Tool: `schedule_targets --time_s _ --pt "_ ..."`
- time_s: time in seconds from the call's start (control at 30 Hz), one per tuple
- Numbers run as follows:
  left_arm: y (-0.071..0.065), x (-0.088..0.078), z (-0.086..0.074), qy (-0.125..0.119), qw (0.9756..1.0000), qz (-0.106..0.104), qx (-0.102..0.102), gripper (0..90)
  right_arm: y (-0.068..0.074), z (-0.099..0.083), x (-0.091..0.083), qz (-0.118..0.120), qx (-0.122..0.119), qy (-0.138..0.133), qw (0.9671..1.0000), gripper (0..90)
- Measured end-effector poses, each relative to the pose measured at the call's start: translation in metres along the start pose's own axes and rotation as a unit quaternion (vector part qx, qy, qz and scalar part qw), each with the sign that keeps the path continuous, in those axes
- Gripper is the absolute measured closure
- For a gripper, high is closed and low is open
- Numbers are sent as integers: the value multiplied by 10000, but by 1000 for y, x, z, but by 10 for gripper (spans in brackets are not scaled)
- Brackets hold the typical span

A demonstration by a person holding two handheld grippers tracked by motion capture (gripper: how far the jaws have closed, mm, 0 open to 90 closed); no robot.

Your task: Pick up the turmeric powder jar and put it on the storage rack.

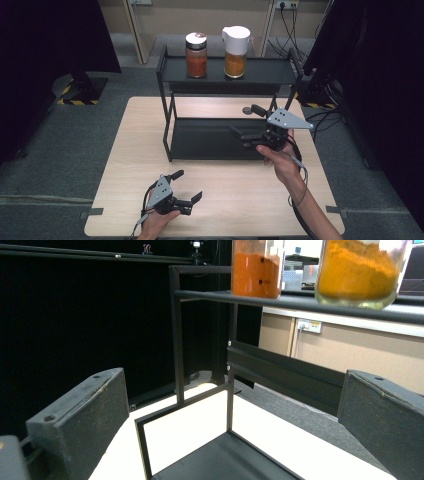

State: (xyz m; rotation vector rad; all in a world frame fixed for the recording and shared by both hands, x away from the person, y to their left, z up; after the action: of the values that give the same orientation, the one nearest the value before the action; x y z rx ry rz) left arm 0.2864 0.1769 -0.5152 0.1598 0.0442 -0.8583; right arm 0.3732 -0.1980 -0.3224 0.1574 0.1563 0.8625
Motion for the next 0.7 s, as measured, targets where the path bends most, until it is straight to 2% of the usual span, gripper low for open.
schedule_targets --time_s 0.7 --pt "0 0 0 1 10000 28 -11 3 2 -40 -14 -74 19 36 10000 4"
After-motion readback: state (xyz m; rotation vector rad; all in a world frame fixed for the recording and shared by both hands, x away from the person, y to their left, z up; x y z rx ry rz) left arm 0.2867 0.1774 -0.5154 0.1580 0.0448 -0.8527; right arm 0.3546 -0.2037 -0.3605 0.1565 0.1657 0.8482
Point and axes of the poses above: each handheld gripper's, and its own axes: x roughly forward along the jaws, z roughly out of its top, y roughly to its left, the point moved 10 cm from there along x, roughly forward along the jaws, and after that the axes turned 12 degrees about x, right-handed, at the moved point
